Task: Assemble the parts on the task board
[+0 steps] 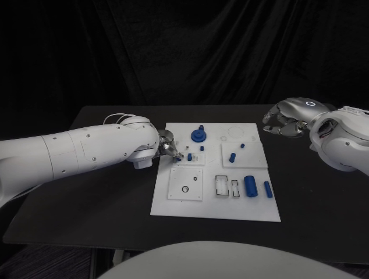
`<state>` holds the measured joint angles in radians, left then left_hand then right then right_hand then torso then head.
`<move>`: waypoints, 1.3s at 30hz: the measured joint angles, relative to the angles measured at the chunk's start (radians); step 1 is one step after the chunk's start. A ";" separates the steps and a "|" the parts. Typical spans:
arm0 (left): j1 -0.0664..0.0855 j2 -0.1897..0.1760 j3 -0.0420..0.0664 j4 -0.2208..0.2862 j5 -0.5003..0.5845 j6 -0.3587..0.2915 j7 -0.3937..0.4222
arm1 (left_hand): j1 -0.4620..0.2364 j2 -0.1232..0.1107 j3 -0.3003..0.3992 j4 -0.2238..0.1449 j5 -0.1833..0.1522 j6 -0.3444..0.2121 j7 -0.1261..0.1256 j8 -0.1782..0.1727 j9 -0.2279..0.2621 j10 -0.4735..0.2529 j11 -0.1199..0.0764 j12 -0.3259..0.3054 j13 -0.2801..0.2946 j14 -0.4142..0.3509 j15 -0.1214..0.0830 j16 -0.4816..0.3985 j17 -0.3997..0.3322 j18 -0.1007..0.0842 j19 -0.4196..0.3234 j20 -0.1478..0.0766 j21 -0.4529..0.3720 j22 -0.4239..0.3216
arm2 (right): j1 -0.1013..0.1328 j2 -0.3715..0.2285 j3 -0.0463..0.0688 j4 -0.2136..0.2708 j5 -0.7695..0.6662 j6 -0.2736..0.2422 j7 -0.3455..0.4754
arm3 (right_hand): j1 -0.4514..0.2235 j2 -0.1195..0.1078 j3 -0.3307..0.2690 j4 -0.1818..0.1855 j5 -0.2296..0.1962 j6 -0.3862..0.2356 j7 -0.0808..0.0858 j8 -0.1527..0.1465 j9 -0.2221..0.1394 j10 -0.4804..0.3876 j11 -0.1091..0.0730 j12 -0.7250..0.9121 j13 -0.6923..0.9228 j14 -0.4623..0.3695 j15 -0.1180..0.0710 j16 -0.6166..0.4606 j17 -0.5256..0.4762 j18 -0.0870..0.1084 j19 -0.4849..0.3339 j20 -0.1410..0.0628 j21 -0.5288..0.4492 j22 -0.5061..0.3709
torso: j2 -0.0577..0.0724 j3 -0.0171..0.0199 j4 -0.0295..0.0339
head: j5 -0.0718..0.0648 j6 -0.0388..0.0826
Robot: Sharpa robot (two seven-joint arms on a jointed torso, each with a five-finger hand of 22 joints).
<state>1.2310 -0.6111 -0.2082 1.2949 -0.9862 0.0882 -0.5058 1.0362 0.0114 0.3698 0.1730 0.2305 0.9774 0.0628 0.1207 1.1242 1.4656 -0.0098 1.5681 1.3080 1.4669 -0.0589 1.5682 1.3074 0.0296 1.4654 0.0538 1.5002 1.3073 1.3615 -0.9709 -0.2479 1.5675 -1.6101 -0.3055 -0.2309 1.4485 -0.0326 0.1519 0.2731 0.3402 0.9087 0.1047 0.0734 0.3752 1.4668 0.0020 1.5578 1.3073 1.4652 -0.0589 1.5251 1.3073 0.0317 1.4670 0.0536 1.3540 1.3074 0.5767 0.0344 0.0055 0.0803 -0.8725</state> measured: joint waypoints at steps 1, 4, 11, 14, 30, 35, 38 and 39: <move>0.000 0.000 0.000 0.000 0.000 0.002 0.000 | 0.000 0.000 -0.003 0.003 -0.007 -0.002 0.002 -0.003 -0.001 0.000 0.000 0.000 0.000 0.000 0.000 0.000 0.000 0.000 0.000 0.000 0.000 0.000 | 0.000 0.000 0.000 0.000 0.000 0.000 0.000 | 0.000 0.000 0.000 0.000 0.000 0.000 0.000 0.000 0.000 0.000 0.000 0.000 0.000 0.000 0.000 0.000 0.000 0.000 0.000 0.000 0.000 0.000 | 0.000 0.0002 -0.0001 | 0.000 0.000; 0.000 0.001 0.001 -0.001 0.000 0.004 0.000 | -0.005 0.005 -0.008 0.008 -0.019 -0.002 0.002 -0.005 -0.003 0.000 0.000 0.000 0.000 0.000 0.000 0.000 0.000 0.000 0.000 0.000 0.000 0.000 | 0.000 0.000 0.000 0.000 0.000 0.000 -0.001 | 0.000 0.000 0.000 0.000 0.000 0.000 0.000 0.000 0.000 0.000 0.000 0.000 0.000 0.000 0.000 0.000 0.000 0.000 0.000 0.000 0.000 0.000 | 0.000 0.0003 -0.0004 | 0.001 0.000; -0.001 0.001 0.002 -0.003 0.000 0.011 -0.001 | -0.005 0.005 -0.011 0.005 -0.024 -0.002 0.002 -0.005 -0.003 0.000 0.000 0.000 0.000 0.000 0.000 0.000 0.000 0.000 0.000 0.000 0.000 0.000 | 0.000 0.000 0.000 0.000 0.000 0.000 -0.002 | 0.000 0.000 0.000 0.000 0.000 0.000 0.000 0.000 0.000 0.000 0.000 0.000 0.000 0.000 0.000 0.000 0.000 0.000 0.000 0.000 0.000 0.000 | -0.001 0.0003 -0.0008 | -0.001 0.000; -0.001 0.002 0.002 -0.004 0.000 0.012 -0.001 | -0.005 0.005 -0.020 0.014 -0.037 -0.004 0.004 -0.011 -0.003 0.000 0.000 0.000 0.000 0.000 0.000 0.000 0.000 0.000 0.000 0.000 -0.003 0.001 | 0.000 0.000 0.000 0.000 0.000 0.001 -0.003 | 0.000 0.000 0.000 0.000 0.000 0.000 0.000 0.000 0.000 0.000 0.000 0.000 0.000 0.000 0.000 0.000 0.000 0.000 0.000 0.000 0.000 0.000 | 0.000 0.0000 -0.0009 | -0.001 0.000; -0.001 0.006 0.005 -0.014 0.001 0.011 0.006 | -0.028 0.017 -0.054 0.043 -0.046 -0.014 0.018 -0.028 -0.013 -0.001 0.007 0.000 0.000 -0.004 0.004 0.000 0.000 0.000 0.000 0.000 -0.003 0.001 | 0.000 0.000 0.000 0.000 0.000 0.003 -0.006 | 0.000 0.000 0.000 0.000 0.000 0.000 0.000 0.000 0.000 0.000 0.000 0.000 0.000 0.000 0.000 0.000 0.000 0.000 0.000 0.000 0.000 0.001 | 0.001 -0.0008 -0.0008 | -0.001 0.000; -0.001 0.006 0.005 -0.015 0.001 0.011 0.009 | -0.038 0.027 -0.069 0.058 -0.046 -0.014 0.019 -0.031 -0.014 0.003 0.010 0.000 0.000 0.000 0.007 0.000 0.000 0.000 0.004 0.004 -0.003 0.001 | 0.000 0.000 0.000 0.000 0.000 0.004 -0.006 | 0.000 0.000 0.000 0.000 0.000 0.000 0.000 0.000 -0.001 0.000 0.000 0.000 0.000 0.000 0.000 0.000 0.000 0.000 0.000 0.000 0.000 0.001 | 0.001 -0.0008 -0.0005 | -0.003 0.000; -0.001 0.007 0.005 -0.016 0.001 0.011 0.012 | -0.040 0.029 -0.076 0.065 -0.046 -0.015 0.018 -0.034 -0.016 0.003 0.010 0.000 0.000 0.000 0.007 0.000 0.000 0.000 0.003 0.005 -0.007 0.001 | 0.000 0.000 0.000 0.000 0.000 0.004 -0.007 | 0.000 0.000 0.000 0.000 0.000 0.000 0.000 0.000 -0.001 0.000 0.000 0.000 0.000 0.000 0.000 0.000 0.000 0.000 0.000 0.000 0.000 0.001 | 0.001 -0.0008 -0.0005 | -0.003 0.000; -0.002 0.007 0.005 -0.017 0.001 0.011 0.013 | -0.042 0.032 -0.082 0.070 -0.046 -0.015 0.018 -0.035 -0.016 0.003 0.010 0.000 0.000 0.000 0.007 0.000 0.000 0.000 0.000 0.007 -0.007 0.001 | 0.000 0.000 0.000 0.000 0.000 0.004 -0.007 | 0.000 0.000 0.000 0.000 0.000 0.000 0.000 0.000 -0.001 0.000 0.000 0.000 0.000 0.000 0.000 0.000 0.000 0.000 0.000 0.000 0.000 0.001 | 0.001 -0.0007 -0.0005 | -0.003 0.000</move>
<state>1.2295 -0.6044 -0.2031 1.2783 -0.9849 0.0993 -0.4924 0.9939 0.0432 0.2883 0.2431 0.1846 0.9624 0.0805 0.0862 1.1079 1.4684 0.0001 1.5681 1.3080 1.4671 -0.0516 1.5682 1.3073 0.0297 1.4657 0.0612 1.4931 1.3079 1.3613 -0.9706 -0.2481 1.5673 -1.6100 -0.3013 -0.2379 1.4485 -0.0326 0.1519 0.2731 0.3402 0.9087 0.1047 0.0734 0.3744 1.4668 0.0020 1.5578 1.3073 1.4652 -0.0589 1.5251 1.3073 0.0318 1.4670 0.0537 1.3540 1.3079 0.5779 0.0337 0.0050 0.0770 -0.8725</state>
